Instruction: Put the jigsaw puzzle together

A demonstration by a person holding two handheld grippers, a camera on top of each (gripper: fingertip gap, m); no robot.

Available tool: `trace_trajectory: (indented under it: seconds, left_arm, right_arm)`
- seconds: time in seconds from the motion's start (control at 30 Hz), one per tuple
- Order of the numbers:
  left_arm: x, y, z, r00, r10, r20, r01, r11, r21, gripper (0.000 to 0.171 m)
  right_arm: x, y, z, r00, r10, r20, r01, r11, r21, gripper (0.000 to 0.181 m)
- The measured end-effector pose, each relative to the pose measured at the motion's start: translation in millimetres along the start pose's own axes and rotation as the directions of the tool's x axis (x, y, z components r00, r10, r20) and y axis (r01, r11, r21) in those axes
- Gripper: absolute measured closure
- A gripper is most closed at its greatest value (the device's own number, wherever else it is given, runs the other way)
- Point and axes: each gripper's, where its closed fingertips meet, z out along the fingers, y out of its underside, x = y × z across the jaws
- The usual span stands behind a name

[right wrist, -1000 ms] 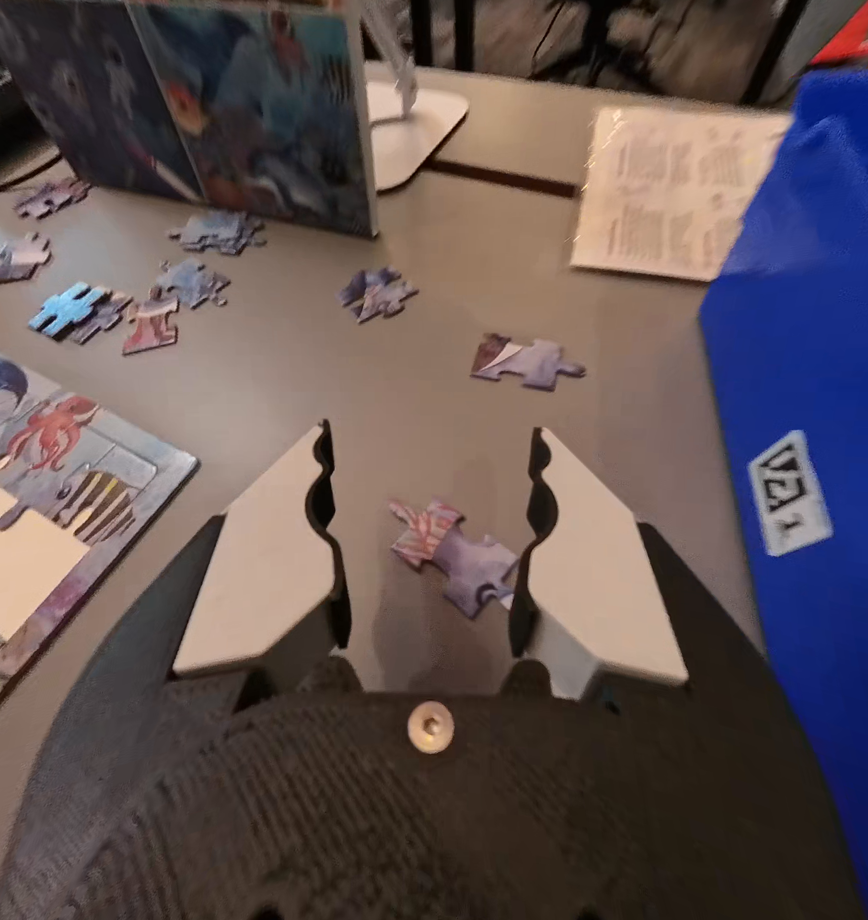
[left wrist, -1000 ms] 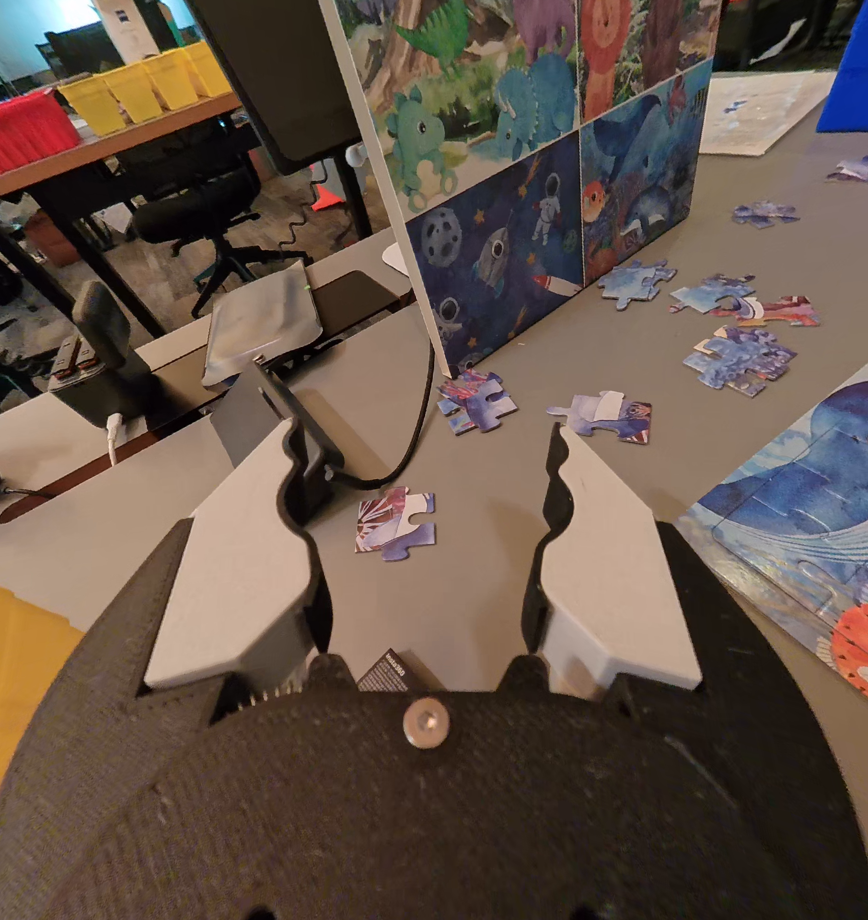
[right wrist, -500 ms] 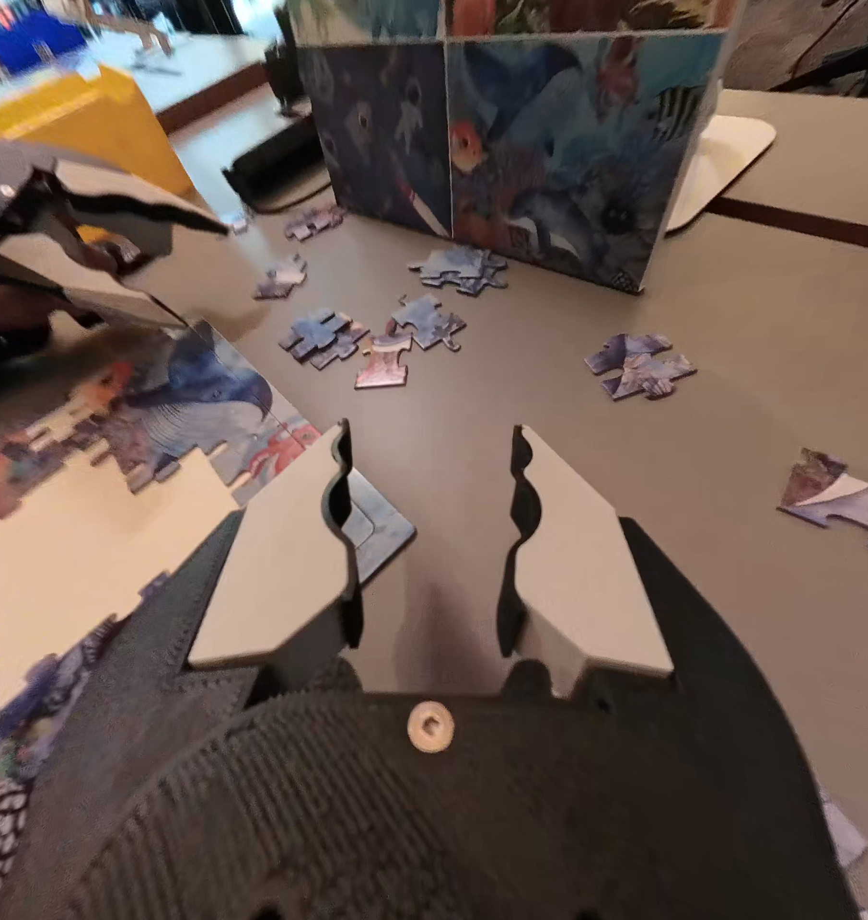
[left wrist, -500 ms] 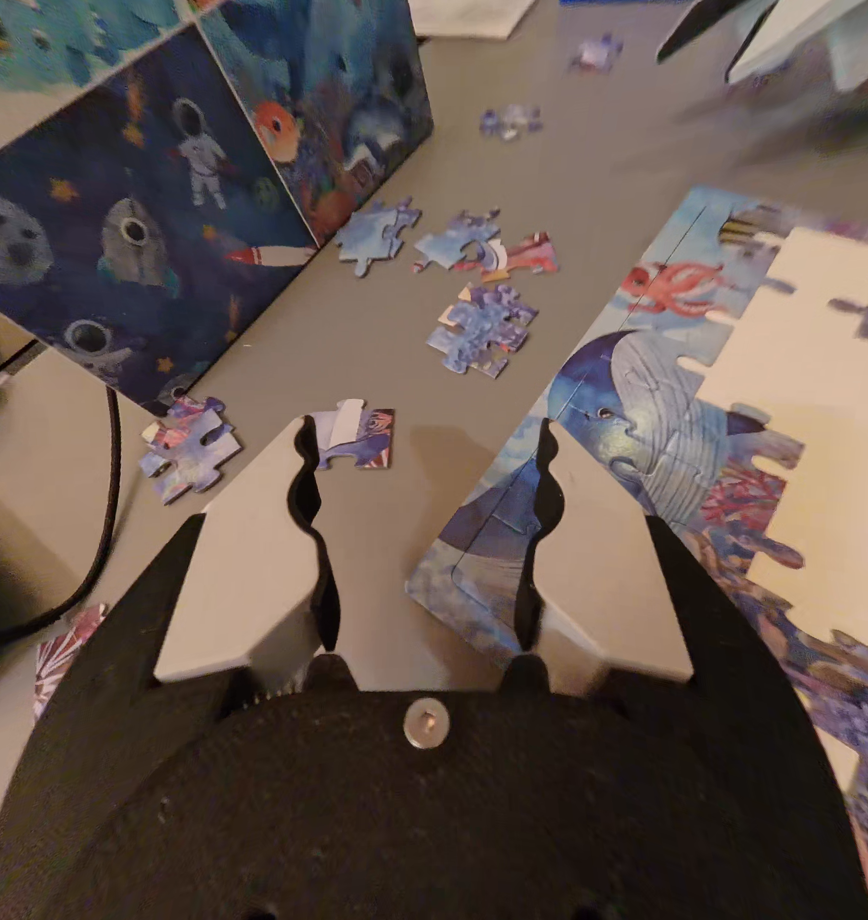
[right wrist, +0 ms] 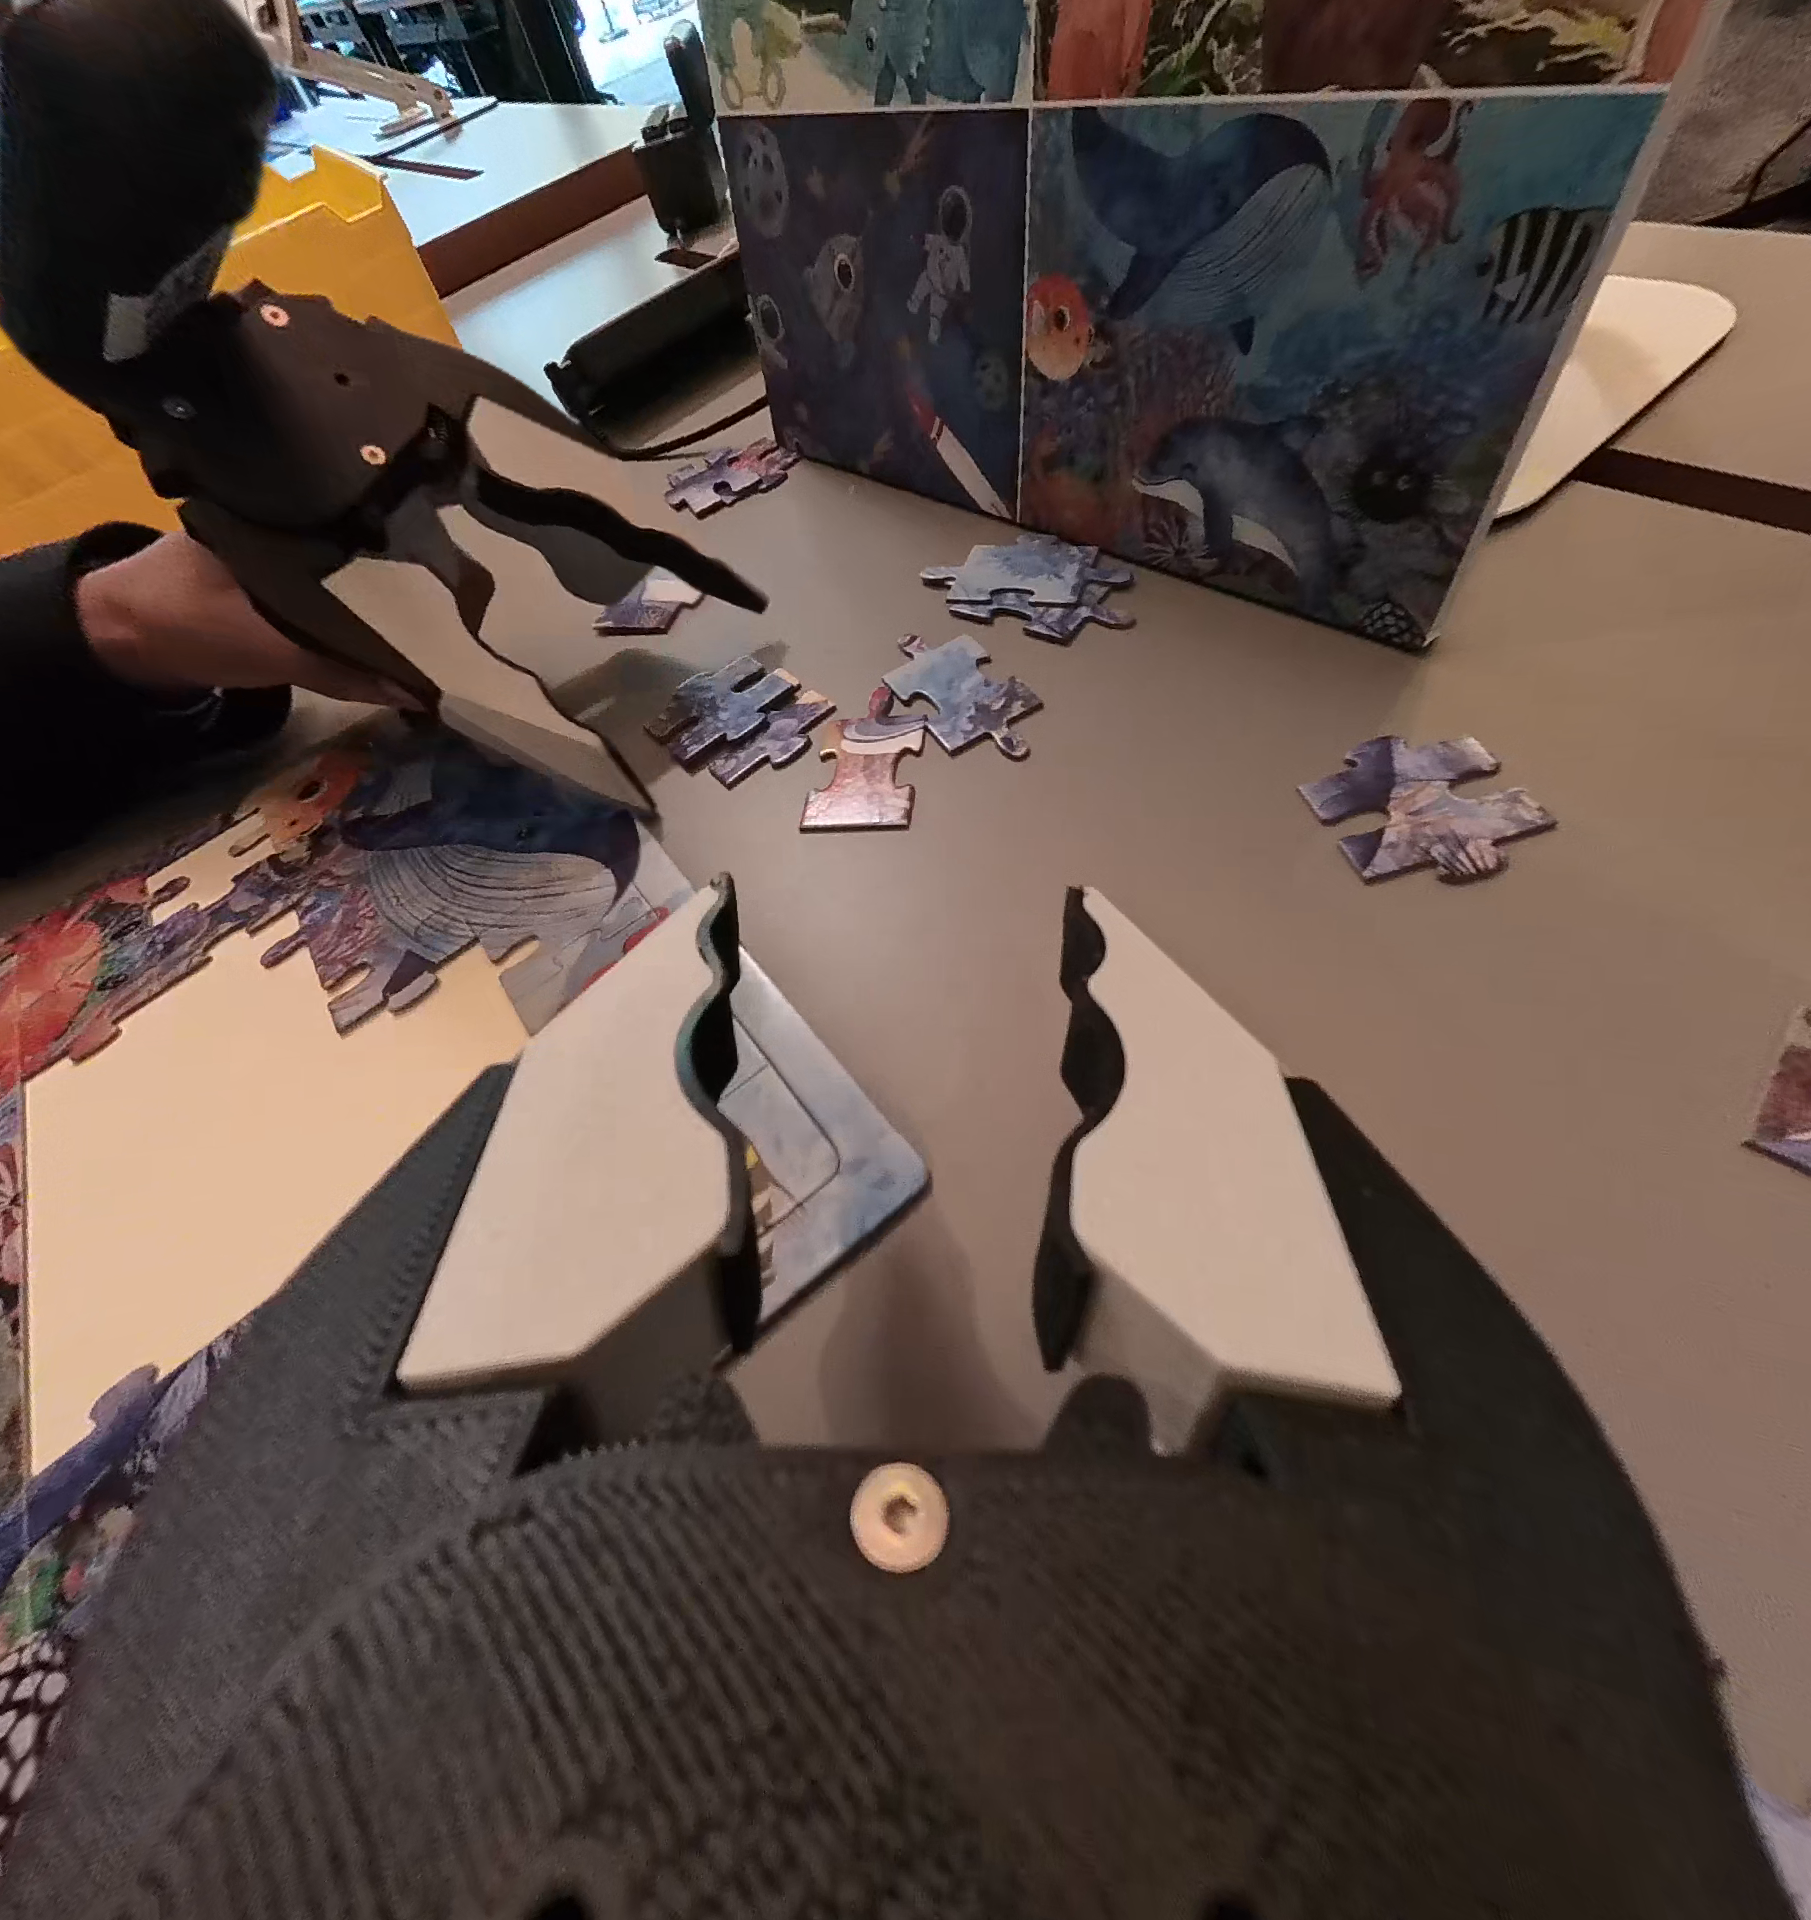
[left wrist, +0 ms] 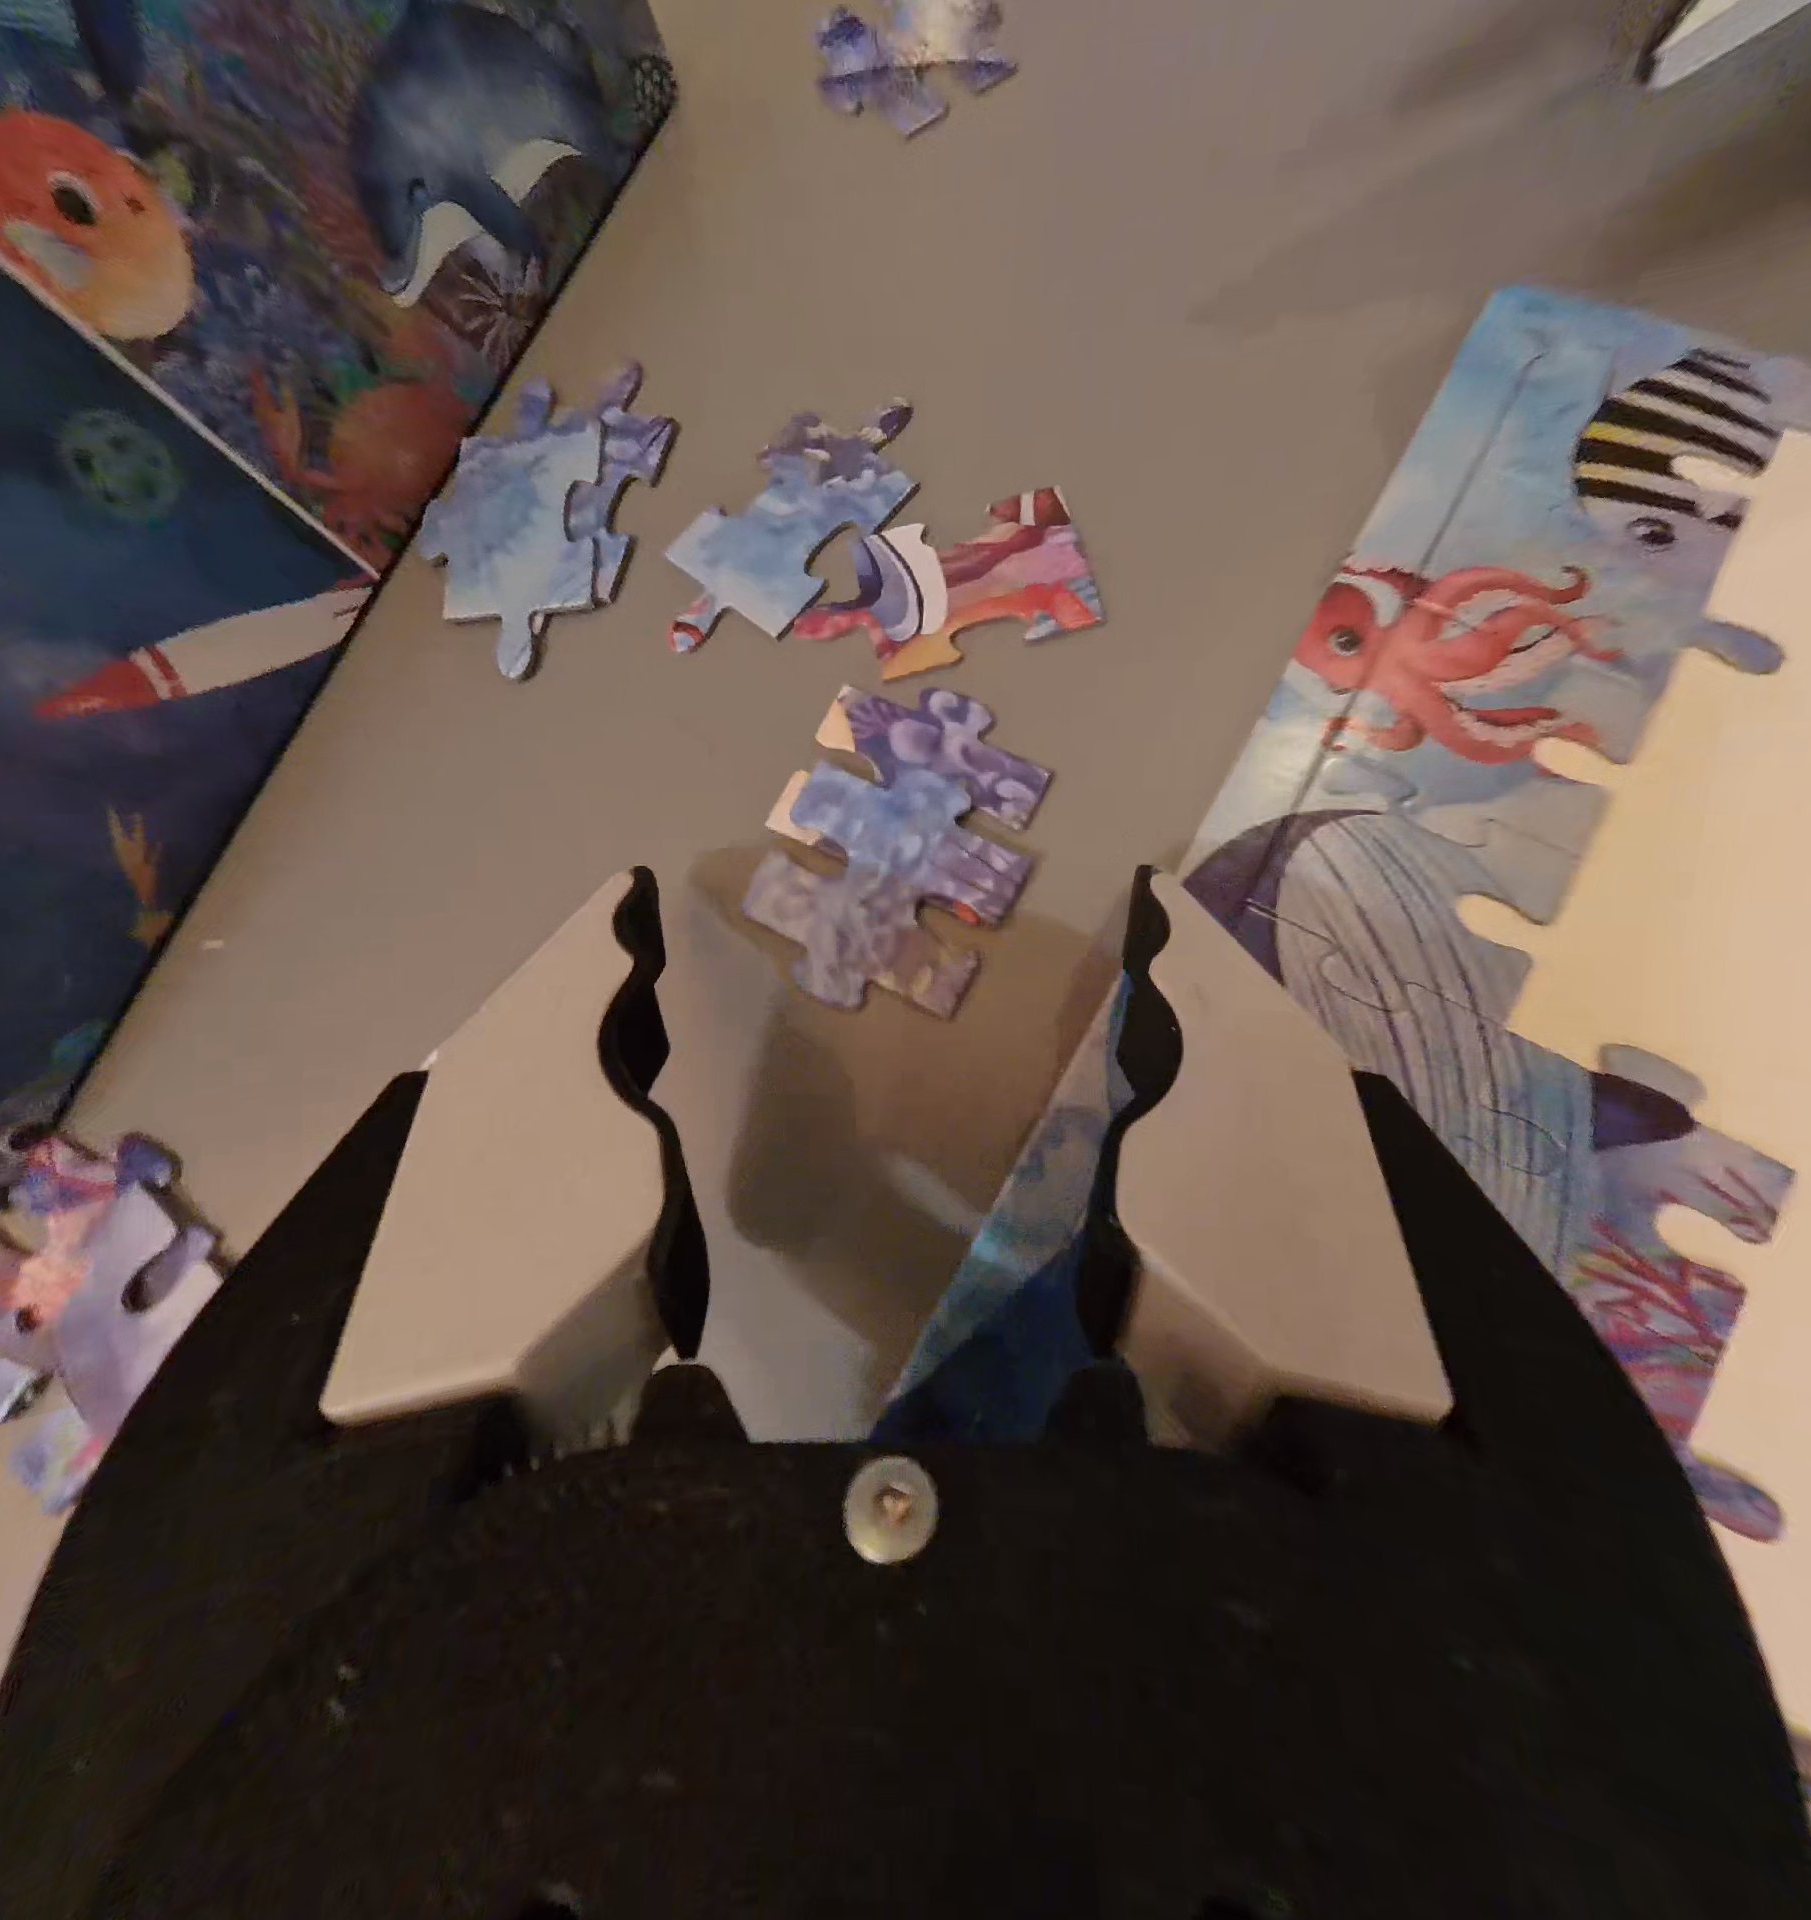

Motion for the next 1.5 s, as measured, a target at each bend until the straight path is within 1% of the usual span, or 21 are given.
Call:
trace_trajectory:
  seconds: [0.03,0.07,0.1,0.13,0.23,0.27,0.3,0.33,0.4,0.5,0.63,0.73,0.87,0.97,1.1,1.2,1.27,1.4,1.5]
  left_arm:
    - [-0.1,-1.0,3.1,1.000,0.007,0.000,-0.007,1.000,-0.010,0.084]
    - [2.5,-1.6,4.6,1.000,0.007,-0.019,-0.008,1.000,-0.013,0.089]
    - [5.8,-1.0,4.7,0.999,-0.003,-0.044,0.002,1.000,-0.018,0.101]
    - [8.4,0.0,3.6,0.997,-0.020,-0.070,0.018,1.000,-0.021,0.117]
    - [1.0,3.6,-0.6,0.997,-0.045,-0.056,0.044,0.999,-0.012,0.120]
    - [-2.6,4.5,-3.1,0.998,-0.047,-0.047,0.047,0.999,-0.002,0.127]
    - [-6.7,4.4,-7.2,0.998,-0.049,-0.036,0.049,0.999,0.015,0.140]
    - [-12.1,4.4,-12.1,0.998,-0.057,-0.021,0.058,0.998,0.031,0.144]
    - [-24.6,5.1,-22.8,0.996,-0.089,0.008,0.089,0.994,0.057,0.140]
    - [-42.1,9.8,-32.9,0.989,-0.144,0.037,0.141,0.988,0.068,0.136]
    - [-48.2,4.2,-40.9,0.983,-0.178,0.032,0.173,0.976,0.129,0.133]
    - [-46.9,-5.5,-49.3,0.987,-0.155,0.038,0.145,0.972,0.186,0.133]
    - [-48.4,-15.0,-67.2,0.991,-0.092,0.098,0.064,0.962,0.265,0.133]
    - [-51.9,-8.6,-79.1,0.986,-0.072,0.150,0.026,0.958,0.286,0.133]
    - [-55.1,11.5,-89.5,0.979,-0.092,0.183,0.034,0.953,0.300,0.133]
    - [-66.1,24.9,-99.0,0.967,-0.092,0.237,0.020,0.957,0.291,0.134]
    - [-75.7,28.5,-107.6,0.957,-0.104,0.271,0.016,0.952,0.306,0.134]
    - [-84.5,27.9,-119.9,0.952,-0.174,0.250,0.071,0.925,0.373,0.134]
    - [-87.6,27.9,-123.7,0.950,-0.206,0.236,0.096,0.907,0.409,0.139]
  right_arm:
    - [0.6,0.3,-0.5,1.000,0.001,0.000,-0.001,1.000,0.000,0.120]
    - [1.2,0.4,-0.9,1.000,0.002,0.001,-0.002,1.000,-0.001,0.120]
    - [1.3,0.4,-1.1,1.000,0.003,0.004,-0.003,1.000,-0.002,0.120]
    - [1.1,0.3,-1.1,1.000,0.005,0.007,-0.004,1.000,-0.003,0.120]
    - [-0.9,1.3,0.5,1.000,-0.003,0.013,0.004,1.000,-0.013,0.120]
    - [-1.7,2.4,1.3,1.000,-0.012,0.011,0.012,1.000,-0.021,0.120]
    - [-2.6,3.6,2.2,1.000,-0.022,0.009,0.022,0.999,-0.029,0.120]
    - [-3.6,4.7,2.9,0.999,-0.031,0.009,0.031,0.999,-0.036,0.120]
    - [-4.9,5.8,3.8,0.999,-0.040,0.009,0.040,0.998,-0.042,0.120]
    - [-5.0,5.7,3.7,0.999,-0.041,0.008,0.041,0.998,-0.042,0.120]
    - [-3.2,4.4,1.9,0.999,-0.042,-0.001,0.042,0.999,-0.034,0.121]
    - [0.3,2.8,-0.7,0.998,-0.052,-0.018,0.051,0.998,-0.020,0.123]
    - [12.3,-0.3,-7.2,0.994,-0.081,-0.072,0.081,0.997,0.007,0.126]
    - [28.6,-0.4,-13.7,0.984,-0.112,-0.142,0.116,0.993,0.021,0.128]
    - [43.0,-4.5,-22.6,0.974,-0.122,-0.193,0.134,0.990,0.050,0.129]
    - [50.9,-8.9,-29.7,0.967,-0.111,-0.230,0.134,0.987,0.085,0.130]
    - [54.6,-11.7,-33.6,0.966,-0.086,-0.244,0.116,0.987,0.112,0.130]
    - [60.0,-15.3,-39.6,0.962,-0.053,-0.268,0.095,0.984,0.149,0.131]
    - [62.1,-14.6,-42.3,0.956,-0.050,-0.289,0.097,0.984,0.150,0.131]
